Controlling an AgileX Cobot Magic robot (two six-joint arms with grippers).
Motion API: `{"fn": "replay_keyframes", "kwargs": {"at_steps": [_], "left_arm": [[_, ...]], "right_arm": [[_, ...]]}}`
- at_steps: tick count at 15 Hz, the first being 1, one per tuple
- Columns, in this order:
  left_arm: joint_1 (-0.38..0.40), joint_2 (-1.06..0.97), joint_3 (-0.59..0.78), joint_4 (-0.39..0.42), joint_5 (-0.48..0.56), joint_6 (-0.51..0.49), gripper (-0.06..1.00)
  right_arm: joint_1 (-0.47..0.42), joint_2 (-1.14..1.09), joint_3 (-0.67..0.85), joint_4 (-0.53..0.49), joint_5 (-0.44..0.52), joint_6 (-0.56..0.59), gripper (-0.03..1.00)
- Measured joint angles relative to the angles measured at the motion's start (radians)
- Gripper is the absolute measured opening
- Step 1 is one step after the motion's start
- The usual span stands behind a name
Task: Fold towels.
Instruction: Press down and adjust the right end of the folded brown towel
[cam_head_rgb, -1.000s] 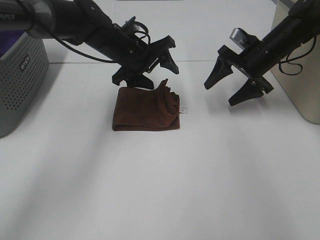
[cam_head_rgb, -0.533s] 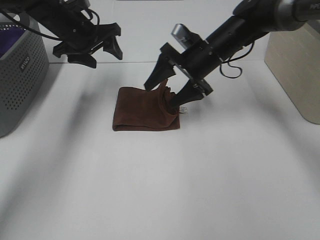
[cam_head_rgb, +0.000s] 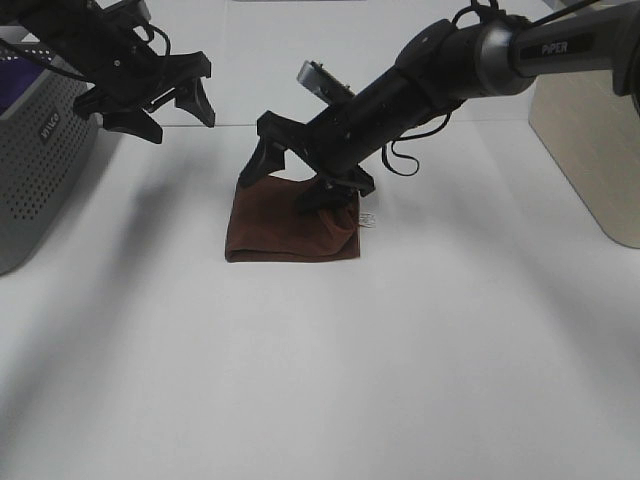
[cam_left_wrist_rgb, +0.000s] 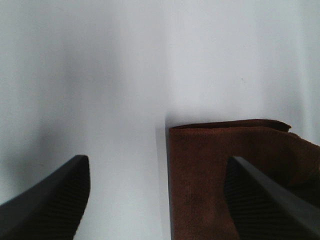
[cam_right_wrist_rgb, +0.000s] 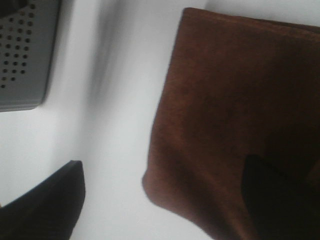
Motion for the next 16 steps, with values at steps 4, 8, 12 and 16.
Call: {"fn": "replay_keyframes", "kwargs": {"at_steps": [4, 8, 12, 16], "left_arm": [[0.000, 0.000, 0.000, 0.000, 0.003, 0.000, 0.71], [0.000, 0.000, 0.000, 0.000, 0.003, 0.000, 0.71], [0.000, 0.000, 0.000, 0.021, 0.003, 0.001, 0.71], [0.000, 0.000, 0.000, 0.038, 0.003, 0.001, 0.71]], "right_arm": [[-0.073, 0.025, 0.000, -0.038, -0.008, 0.072, 0.79], [-0.143, 0.025, 0.000, -0.041, 0.018, 0.079, 0.78], [-0.161, 0.025, 0.000, -0.040, 0.049, 0.078, 0.77], [-0.193, 0.025, 0.000, -0.028, 0.070, 0.072, 0.77]]}}
